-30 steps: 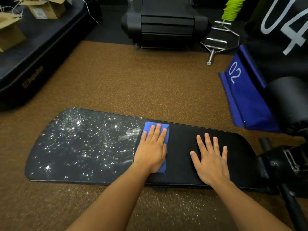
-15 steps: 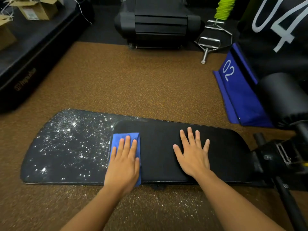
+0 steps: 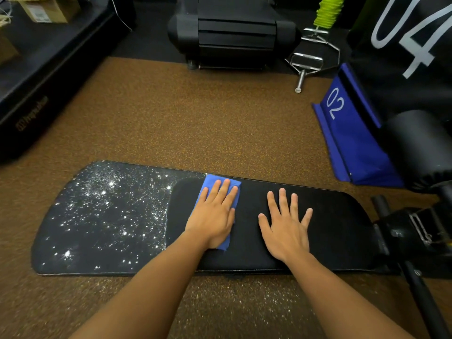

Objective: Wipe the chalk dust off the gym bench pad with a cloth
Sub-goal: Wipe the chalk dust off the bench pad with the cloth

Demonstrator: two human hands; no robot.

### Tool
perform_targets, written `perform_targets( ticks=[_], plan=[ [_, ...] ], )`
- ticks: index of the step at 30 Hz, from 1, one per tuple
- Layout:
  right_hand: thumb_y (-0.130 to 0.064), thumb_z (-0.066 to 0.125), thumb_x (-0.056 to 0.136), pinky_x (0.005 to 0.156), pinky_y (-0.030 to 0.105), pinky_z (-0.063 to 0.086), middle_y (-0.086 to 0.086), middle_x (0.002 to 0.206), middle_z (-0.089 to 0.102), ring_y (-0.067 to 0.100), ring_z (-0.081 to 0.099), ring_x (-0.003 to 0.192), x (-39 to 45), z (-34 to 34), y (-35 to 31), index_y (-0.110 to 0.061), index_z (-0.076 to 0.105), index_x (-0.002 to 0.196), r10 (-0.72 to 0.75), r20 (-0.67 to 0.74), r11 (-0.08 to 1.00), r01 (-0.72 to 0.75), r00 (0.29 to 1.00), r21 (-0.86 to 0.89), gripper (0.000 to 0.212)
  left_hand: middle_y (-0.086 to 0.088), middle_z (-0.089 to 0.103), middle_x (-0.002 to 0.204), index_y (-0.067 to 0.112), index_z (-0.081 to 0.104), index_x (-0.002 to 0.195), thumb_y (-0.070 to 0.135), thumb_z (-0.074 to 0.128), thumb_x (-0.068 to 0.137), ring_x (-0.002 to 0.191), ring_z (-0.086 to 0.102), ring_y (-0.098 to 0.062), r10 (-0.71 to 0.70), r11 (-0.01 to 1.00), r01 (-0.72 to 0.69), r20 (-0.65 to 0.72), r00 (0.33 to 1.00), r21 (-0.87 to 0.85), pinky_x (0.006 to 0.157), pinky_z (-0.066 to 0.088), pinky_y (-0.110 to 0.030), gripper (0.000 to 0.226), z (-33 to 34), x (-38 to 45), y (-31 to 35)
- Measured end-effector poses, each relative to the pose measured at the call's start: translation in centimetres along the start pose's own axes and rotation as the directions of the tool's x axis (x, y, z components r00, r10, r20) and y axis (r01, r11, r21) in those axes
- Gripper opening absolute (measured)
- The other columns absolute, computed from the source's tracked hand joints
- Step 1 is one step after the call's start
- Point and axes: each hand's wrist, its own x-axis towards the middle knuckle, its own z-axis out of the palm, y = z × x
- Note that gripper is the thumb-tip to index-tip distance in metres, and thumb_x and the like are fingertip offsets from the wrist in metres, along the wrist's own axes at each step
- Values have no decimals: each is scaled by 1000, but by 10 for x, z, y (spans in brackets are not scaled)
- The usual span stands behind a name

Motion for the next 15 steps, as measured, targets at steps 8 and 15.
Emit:
perform_targets(
  ticks=[8,15],
  plan=[
    [-55,14,95,112,60,-7,-2,158,-15,25,-19,143,-2,-1,2,-33,-9,148,5,-4,1000,-5,1000,2,62,-7,20,157,14,18,149,46,-2,81,145,11,-25,-158,984,153,-52,986,-88,115,8,-45,78,-8,23,-58],
    [-55,12,94,112,60,-7,-3,157,-18,24,-21,142,0,2,0,-35,-16,145,28,-6,999,-28,1000,-21,61,-12,20,157,11,25,147,39,11,87,144,15,-32,-284,952,268,-94,954,-147,113,14,-52,68,-4,-12,-39]
  ],
)
